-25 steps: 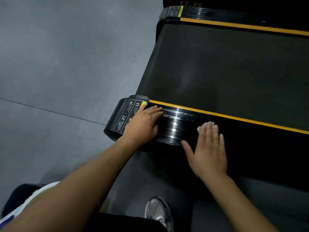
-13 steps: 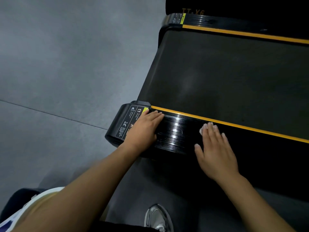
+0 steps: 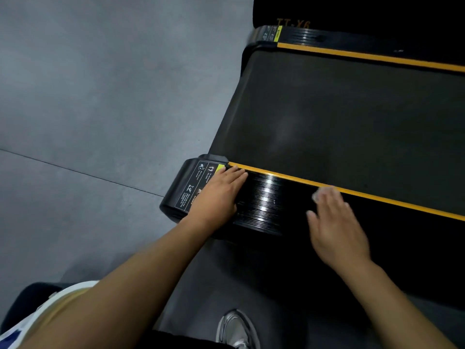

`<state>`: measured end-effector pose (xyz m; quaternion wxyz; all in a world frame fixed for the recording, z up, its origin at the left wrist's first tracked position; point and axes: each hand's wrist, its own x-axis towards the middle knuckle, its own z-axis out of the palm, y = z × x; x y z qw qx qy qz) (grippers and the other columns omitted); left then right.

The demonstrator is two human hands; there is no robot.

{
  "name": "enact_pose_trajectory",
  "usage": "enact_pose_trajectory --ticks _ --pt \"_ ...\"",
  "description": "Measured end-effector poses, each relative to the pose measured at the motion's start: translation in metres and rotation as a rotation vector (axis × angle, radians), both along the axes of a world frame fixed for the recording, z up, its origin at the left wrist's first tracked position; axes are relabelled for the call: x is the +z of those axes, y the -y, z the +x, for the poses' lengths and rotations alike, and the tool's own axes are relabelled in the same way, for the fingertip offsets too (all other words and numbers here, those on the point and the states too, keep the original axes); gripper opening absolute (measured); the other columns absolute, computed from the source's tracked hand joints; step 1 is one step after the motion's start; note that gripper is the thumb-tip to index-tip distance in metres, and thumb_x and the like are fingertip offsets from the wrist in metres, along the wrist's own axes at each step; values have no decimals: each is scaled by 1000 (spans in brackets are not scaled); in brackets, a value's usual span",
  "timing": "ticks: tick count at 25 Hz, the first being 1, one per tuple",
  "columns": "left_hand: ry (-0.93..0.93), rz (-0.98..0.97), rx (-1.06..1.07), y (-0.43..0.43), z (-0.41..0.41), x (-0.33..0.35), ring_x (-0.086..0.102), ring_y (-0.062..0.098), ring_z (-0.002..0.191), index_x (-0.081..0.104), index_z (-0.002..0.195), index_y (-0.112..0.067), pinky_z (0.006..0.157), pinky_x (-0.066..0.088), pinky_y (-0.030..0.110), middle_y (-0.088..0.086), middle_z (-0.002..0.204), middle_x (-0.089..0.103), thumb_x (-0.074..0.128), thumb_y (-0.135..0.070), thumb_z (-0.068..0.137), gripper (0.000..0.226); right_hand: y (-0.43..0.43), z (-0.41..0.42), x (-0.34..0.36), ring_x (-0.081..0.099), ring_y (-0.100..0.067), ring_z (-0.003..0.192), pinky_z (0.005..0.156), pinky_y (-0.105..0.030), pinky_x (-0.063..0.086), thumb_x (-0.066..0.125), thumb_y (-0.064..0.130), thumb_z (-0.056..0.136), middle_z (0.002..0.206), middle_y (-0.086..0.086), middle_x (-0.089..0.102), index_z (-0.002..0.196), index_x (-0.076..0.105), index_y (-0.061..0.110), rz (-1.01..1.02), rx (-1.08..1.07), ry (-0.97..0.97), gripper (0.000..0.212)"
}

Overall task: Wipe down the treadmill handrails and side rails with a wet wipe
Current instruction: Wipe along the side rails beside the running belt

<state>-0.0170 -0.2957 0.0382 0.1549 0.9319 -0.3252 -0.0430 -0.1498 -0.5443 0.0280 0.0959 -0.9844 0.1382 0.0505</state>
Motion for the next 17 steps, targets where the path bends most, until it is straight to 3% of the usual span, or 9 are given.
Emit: enact_pose_trajectory --ticks 6,10,14,17 --pt "-99 116 10 7 -6 18 25 20 154 39 157 -13 129 0 33 5 165 35 61 -7 85 75 14 14 32 36 -24 151 121 -26 19 49 7 104 160 -13 42 149 48 3 134 -27 192 46" --pt "-233 -24 41 25 -12 64 40 23 147 49 152 -15 124 27 34 4 159 45 54 -7 88 65 -7 9 94 46 -23 145 116 -23 25 62 4 97 154 -11 50 145 55 5 204 25 350 48" --pt "-263 -188 94 38 -28 125 48 24 140 51 150 -16 117 34 31 5 154 51 53 -8 93 58 -21 -7 150 54 -10 133 110 -6 26 71 7 94 143 -6 61 137 64 7 272 28 541 44" --pt "-308 -209 78 43 -44 153 48 23 141 53 150 -16 117 34 28 6 152 54 53 -10 94 56 -28 -10 187 65 5 110 95 -2 40 75 11 92 116 10 74 122 75 13 534 -104 700 30"
